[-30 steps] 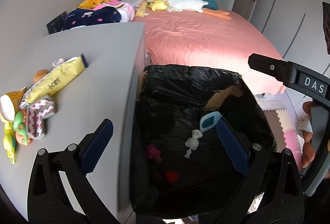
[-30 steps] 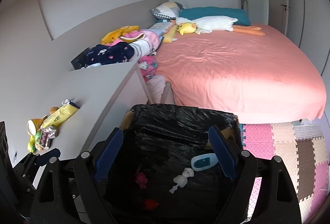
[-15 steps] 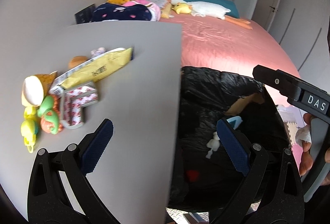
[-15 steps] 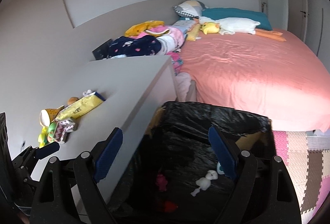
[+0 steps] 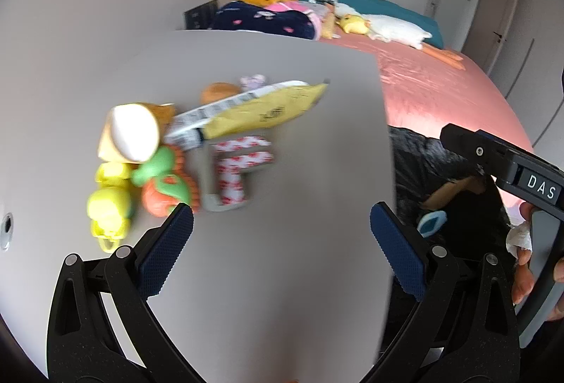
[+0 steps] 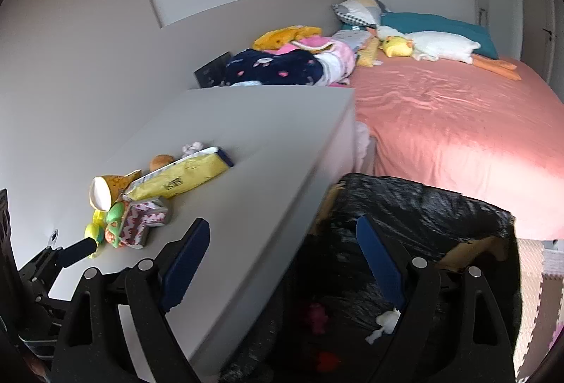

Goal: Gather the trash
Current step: 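Grasp the yellow-green toy with the left gripper while the right grasps the tape box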

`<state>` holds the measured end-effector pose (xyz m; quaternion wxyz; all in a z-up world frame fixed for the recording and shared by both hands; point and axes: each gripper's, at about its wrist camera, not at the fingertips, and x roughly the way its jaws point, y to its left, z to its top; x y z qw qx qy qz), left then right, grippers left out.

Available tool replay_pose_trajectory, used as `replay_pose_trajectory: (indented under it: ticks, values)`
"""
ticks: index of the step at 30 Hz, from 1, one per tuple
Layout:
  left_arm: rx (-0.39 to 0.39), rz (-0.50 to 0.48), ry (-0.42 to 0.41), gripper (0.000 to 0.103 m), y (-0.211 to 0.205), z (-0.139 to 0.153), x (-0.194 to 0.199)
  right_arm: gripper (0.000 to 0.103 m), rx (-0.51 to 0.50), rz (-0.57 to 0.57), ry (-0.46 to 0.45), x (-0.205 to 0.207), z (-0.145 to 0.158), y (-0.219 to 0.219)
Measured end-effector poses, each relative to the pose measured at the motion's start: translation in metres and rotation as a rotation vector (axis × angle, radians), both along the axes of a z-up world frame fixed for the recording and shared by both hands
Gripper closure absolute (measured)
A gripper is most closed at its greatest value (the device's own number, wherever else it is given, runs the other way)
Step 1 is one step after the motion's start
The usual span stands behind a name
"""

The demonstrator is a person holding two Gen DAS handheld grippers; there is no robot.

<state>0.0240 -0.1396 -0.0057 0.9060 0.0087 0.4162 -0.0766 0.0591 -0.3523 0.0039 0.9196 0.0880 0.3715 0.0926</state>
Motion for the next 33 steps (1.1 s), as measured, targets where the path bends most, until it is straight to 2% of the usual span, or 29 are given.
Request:
replay_pose_trajectory:
  ticks: [14, 23, 28, 33]
  values:
    - [-0.019, 0.152, -0.009, 0.006, 0.079, -0.004, 0.004, 0.018, -0.011, 0.129, 0.045, 0.024, -0.012, 0.077]
    - [0.003, 0.248, -0.018, 0.007, 0.123, -0.011, 0.012, 0.018, -0.011, 0.18, 0.069, 0.034, -0.022, 0.116]
    - [0.005, 0.263, -0.01, 0.017, 0.134, -0.017, 0.023, 0.018, -0.006, 0.194, 0.077, 0.038, -0.025, 0.131]
    - [0.01, 0.266, 0.012, 0.02, 0.143, -0.025, 0.032, 0.017, 0.014, 0.202, 0.091, 0.043, -0.028, 0.144]
